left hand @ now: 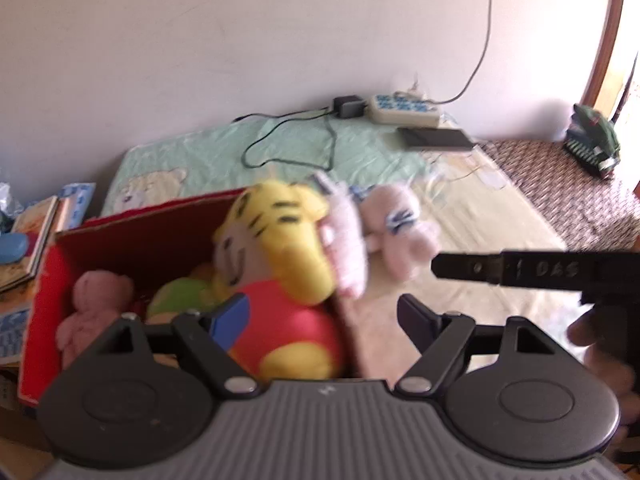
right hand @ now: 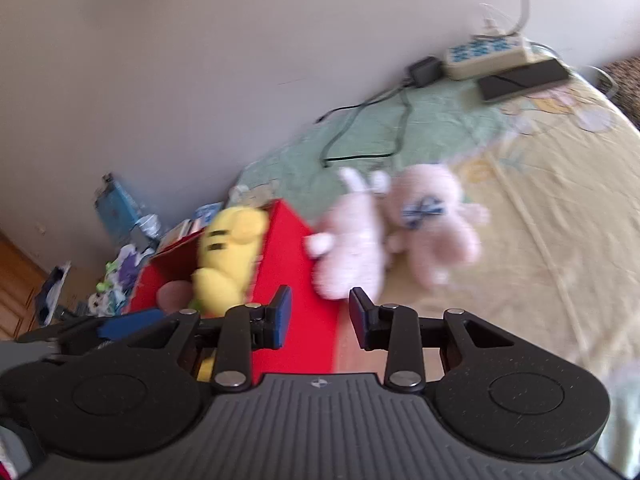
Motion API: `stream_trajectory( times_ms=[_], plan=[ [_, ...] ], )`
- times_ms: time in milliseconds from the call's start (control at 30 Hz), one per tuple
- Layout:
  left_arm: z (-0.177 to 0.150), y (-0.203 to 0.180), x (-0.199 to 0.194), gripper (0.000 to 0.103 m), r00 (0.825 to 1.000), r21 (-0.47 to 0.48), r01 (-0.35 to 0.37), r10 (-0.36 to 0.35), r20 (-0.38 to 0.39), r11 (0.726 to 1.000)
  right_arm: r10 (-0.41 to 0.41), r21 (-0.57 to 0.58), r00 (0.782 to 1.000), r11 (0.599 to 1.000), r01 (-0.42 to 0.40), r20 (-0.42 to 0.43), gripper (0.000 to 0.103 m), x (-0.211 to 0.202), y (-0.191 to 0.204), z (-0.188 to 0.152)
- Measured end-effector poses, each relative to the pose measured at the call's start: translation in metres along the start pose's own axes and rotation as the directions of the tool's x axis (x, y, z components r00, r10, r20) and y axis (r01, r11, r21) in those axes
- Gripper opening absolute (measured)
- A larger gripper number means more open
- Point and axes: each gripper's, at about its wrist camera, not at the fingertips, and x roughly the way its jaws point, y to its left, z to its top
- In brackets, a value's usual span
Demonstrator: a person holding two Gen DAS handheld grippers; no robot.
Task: Organize objects
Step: 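Reach the right gripper to the white bunny with blue bow and grasp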
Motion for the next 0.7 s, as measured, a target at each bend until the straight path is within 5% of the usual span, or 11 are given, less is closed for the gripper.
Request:
stream_trajectory(
  times_ms=[233, 467, 567, 700],
  plan=[
    [0.014, -0.055, 0.006, 0.079, 0.993, 0.061, 0.105, -0.108, 0.048, 0.993, -0.063, 0.037, 0.998, 0.997, 0.062, 0.011, 0.036, -0.014, -0.045, 0.010],
    [0.006, -0.092, 0.059, 0.075, 0.983, 0.045, 0.181, -0.179, -0.048, 0.982, -0.090, 0.074, 0.995, 0.993, 0.093, -0.040, 0.036, 0.002, -0.089, 0.018],
    [0.000, -0.095, 0.082, 0.081, 0.972, 0.004, 0.226, -0.226, -0.072, 0.974, -0.082, 0.092, 0.995, 0.992, 0.087, -0.063, 0.036, 0.016, -0.104, 0.023],
    [-0.006, -0.098, 0.110, 0.080, 0.968, -0.043, 0.216, -0.219, -0.124, 0.976, -0.050, 0.112, 0.994, 0.992, 0.061, -0.101, 0.039, 0.038, -0.117, 0.032]
  ],
)
